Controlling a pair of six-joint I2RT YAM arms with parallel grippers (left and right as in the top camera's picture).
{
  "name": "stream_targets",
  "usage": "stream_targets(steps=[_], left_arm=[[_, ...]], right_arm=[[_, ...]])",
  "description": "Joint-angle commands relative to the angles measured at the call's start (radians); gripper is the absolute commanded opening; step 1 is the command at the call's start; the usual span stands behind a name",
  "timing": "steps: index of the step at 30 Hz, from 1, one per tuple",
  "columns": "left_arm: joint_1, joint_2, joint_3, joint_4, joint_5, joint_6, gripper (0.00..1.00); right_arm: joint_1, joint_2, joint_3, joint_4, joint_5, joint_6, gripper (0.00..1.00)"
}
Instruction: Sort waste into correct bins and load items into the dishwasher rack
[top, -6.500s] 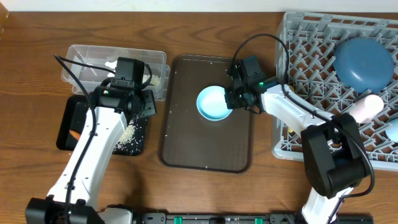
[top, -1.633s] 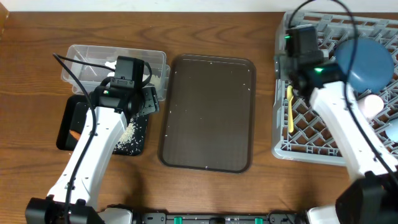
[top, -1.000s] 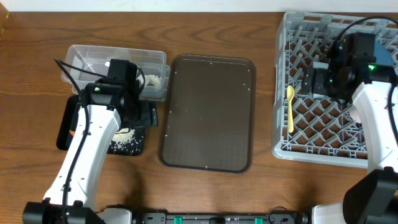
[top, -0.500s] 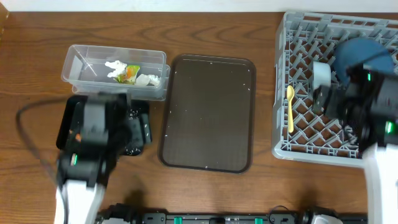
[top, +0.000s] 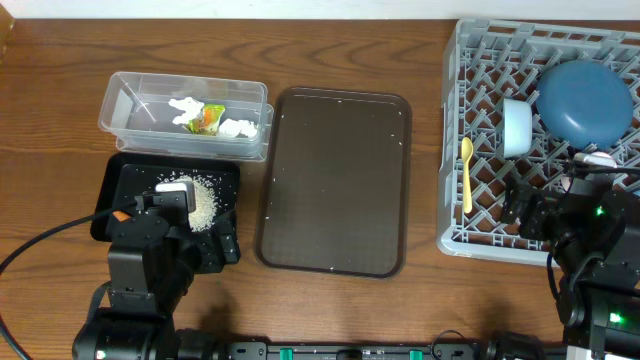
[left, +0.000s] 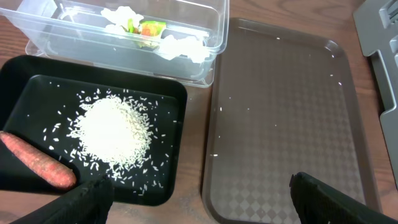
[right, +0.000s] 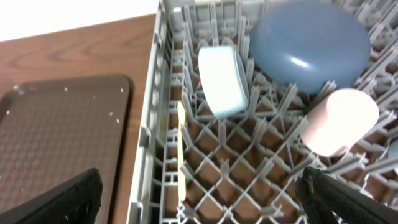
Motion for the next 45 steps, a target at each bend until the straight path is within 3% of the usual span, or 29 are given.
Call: stream_targets(steps=[1,25,31,34,45], left_arm=[[0.005,-0.003,-0.004,0.002,-0.005,0.014,0.93],[0.005,-0.003,-0.004,0.002,-0.005,0.014,0.94],[0.005,-0.003,-0.004,0.002,-0.005,0.014,0.94],[0.005,-0.003,-0.004,0.002,-0.005,0.014,0.93],[0.005,-0.003,-0.004,0.002,-0.005,0.014,0.94]], right_arm=[[-0.01,-0.002,-0.01,-0.03,-0.003,0.002,0.99],[-0.007,-0.009,-0.019,-0.223,-0.003,0.002,0.99],[0.08,-0.095,-0.027,-0.242,0.053,-0.002,0.99],[0.144,-0.169,-0.068,-0.164,0.083,-0.002,0.99],[0.186,-0.5,-0.531,0.457,0.084,0.0,0.99]])
